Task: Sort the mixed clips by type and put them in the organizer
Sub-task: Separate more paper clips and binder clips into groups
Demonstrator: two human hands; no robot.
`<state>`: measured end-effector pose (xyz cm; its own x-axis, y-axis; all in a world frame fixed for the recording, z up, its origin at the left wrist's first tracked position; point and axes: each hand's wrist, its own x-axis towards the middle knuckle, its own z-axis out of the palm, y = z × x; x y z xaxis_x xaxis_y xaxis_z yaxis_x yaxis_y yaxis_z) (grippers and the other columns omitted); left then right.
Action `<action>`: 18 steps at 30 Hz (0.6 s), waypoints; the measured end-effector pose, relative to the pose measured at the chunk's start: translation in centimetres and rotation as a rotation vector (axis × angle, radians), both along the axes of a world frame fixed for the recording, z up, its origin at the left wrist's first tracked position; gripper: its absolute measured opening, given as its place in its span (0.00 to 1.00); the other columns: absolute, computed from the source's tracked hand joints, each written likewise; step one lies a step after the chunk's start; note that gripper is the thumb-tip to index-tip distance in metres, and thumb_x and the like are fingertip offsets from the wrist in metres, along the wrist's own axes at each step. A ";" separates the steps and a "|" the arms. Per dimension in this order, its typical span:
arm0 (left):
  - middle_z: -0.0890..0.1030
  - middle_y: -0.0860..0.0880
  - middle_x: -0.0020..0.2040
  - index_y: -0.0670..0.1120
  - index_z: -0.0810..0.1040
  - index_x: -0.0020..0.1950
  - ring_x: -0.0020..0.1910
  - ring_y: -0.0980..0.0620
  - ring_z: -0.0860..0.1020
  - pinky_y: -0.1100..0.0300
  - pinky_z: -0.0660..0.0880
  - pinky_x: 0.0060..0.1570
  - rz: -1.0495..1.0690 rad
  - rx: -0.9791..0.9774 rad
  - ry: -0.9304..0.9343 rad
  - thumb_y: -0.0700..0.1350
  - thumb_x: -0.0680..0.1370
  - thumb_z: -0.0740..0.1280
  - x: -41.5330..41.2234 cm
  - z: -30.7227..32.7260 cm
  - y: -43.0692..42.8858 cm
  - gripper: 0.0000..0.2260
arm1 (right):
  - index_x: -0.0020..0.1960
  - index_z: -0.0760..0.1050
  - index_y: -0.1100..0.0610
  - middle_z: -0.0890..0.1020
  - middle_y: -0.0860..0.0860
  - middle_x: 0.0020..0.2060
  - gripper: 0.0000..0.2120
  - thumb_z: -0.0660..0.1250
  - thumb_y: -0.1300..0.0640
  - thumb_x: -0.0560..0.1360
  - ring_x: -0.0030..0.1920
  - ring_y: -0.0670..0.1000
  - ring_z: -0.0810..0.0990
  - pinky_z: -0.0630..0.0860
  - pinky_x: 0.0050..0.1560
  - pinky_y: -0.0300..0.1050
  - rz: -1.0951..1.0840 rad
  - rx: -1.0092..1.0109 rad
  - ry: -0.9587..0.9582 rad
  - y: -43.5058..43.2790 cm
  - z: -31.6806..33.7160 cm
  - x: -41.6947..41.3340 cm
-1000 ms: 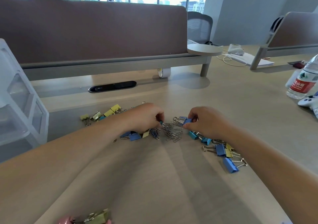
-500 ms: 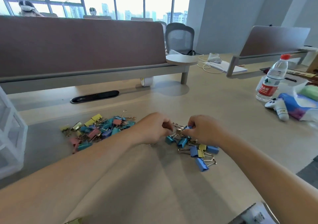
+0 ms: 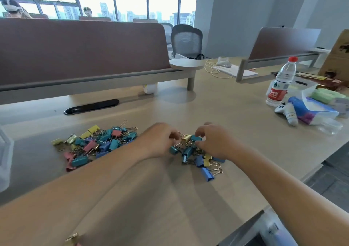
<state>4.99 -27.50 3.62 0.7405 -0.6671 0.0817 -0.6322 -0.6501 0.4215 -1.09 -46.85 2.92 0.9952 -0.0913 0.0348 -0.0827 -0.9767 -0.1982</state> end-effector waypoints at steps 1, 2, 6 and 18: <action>0.83 0.51 0.54 0.47 0.82 0.58 0.52 0.53 0.79 0.62 0.72 0.51 0.023 -0.007 -0.002 0.43 0.79 0.67 0.4 0.2 0.7 0.09 | 0.62 0.77 0.49 0.76 0.47 0.58 0.14 0.65 0.49 0.78 0.59 0.51 0.74 0.72 0.57 0.45 0.029 0.025 -0.021 0.5 -0.1 0.2; 0.83 0.51 0.54 0.48 0.82 0.58 0.52 0.54 0.79 0.62 0.72 0.50 0.049 -0.007 -0.001 0.43 0.79 0.67 0.9 0.3 1.3 0.09 | 0.61 0.78 0.49 0.76 0.47 0.58 0.13 0.65 0.50 0.78 0.59 0.51 0.73 0.72 0.58 0.45 0.062 0.041 -0.033 1.0 -0.1 0.4; 0.83 0.51 0.51 0.50 0.83 0.54 0.49 0.54 0.79 0.59 0.75 0.49 0.122 0.010 -0.003 0.44 0.78 0.68 2.2 0.3 3.4 0.07 | 0.63 0.78 0.46 0.76 0.44 0.61 0.15 0.67 0.50 0.77 0.64 0.49 0.70 0.68 0.62 0.44 0.178 0.044 -0.031 3.4 -0.7 1.4; 0.82 0.52 0.44 0.52 0.82 0.51 0.45 0.51 0.79 0.56 0.75 0.46 0.124 0.019 0.028 0.44 0.79 0.66 3.4 -0.4 5.7 0.06 | 0.56 0.79 0.46 0.77 0.46 0.53 0.14 0.67 0.59 0.73 0.58 0.50 0.74 0.74 0.54 0.45 0.160 -0.060 0.156 3.1 -1.0 2.7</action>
<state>8.38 -21.81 3.26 0.8192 -0.5714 0.0483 -0.5346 -0.7304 0.4251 1.60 -43.79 1.94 0.9906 0.0655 -0.1199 0.0489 -0.9895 -0.1362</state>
